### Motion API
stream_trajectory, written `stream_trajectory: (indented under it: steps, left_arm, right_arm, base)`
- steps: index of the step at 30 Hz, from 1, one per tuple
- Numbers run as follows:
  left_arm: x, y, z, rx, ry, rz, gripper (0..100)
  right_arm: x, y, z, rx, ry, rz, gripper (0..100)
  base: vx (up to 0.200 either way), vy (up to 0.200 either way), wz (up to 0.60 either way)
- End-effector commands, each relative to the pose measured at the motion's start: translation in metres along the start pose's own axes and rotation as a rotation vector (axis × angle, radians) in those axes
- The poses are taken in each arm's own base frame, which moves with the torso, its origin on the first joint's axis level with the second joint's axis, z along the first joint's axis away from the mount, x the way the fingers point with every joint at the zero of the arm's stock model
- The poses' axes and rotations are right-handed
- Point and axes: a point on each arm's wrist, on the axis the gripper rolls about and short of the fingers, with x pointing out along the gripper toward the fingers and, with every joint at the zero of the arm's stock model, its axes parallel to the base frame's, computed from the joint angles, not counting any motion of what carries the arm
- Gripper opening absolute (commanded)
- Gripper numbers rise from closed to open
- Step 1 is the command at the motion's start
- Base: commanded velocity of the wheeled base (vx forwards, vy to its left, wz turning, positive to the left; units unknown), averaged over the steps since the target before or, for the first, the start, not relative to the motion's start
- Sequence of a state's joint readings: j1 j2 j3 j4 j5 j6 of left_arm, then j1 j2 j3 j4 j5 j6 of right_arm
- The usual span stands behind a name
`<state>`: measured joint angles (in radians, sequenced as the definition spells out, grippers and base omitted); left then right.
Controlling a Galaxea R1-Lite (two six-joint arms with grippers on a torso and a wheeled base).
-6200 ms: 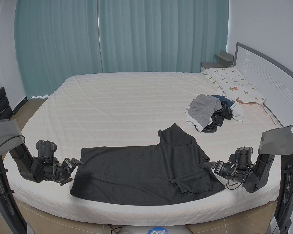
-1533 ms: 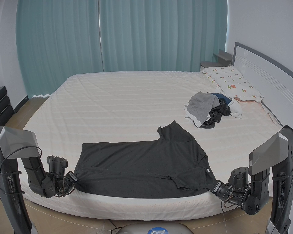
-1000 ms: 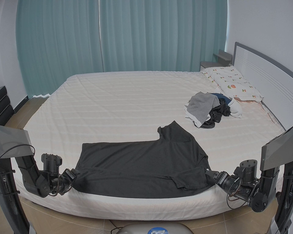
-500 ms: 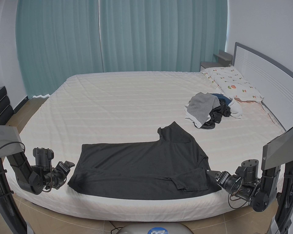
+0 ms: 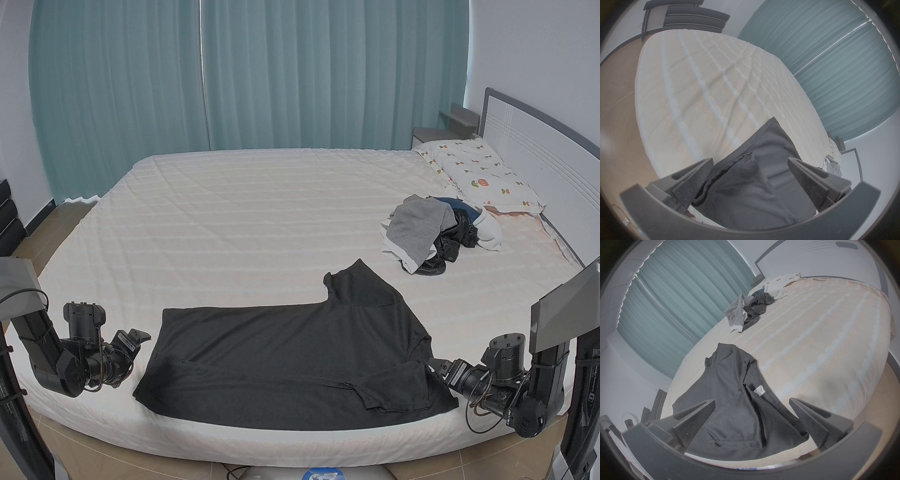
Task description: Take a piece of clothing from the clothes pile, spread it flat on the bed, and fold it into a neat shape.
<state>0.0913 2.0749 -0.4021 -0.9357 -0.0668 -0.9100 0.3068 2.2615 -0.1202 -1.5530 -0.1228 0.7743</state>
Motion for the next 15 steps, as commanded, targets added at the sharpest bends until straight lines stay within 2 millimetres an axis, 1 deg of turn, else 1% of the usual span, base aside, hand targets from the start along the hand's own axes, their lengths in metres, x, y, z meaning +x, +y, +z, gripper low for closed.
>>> stream_trajectory:
  steps: [1,15]
  left_arm:
    - [0.0005,0.0011,-0.0005,-0.002,0.003,0.004,100]
    - [-0.0017,0.0002,0.0005,-0.001,-0.003,0.001,100]
  right_arm:
    - [0.0032,-0.0024,-0.0041,-0.007,0.014,-0.01,100]
    - [0.0025,-0.0034,-0.0029,-0.006,0.014,-0.011,100]
  base:
    - [0.0,0.0,0.0]
    - [0.0,0.0,0.0]
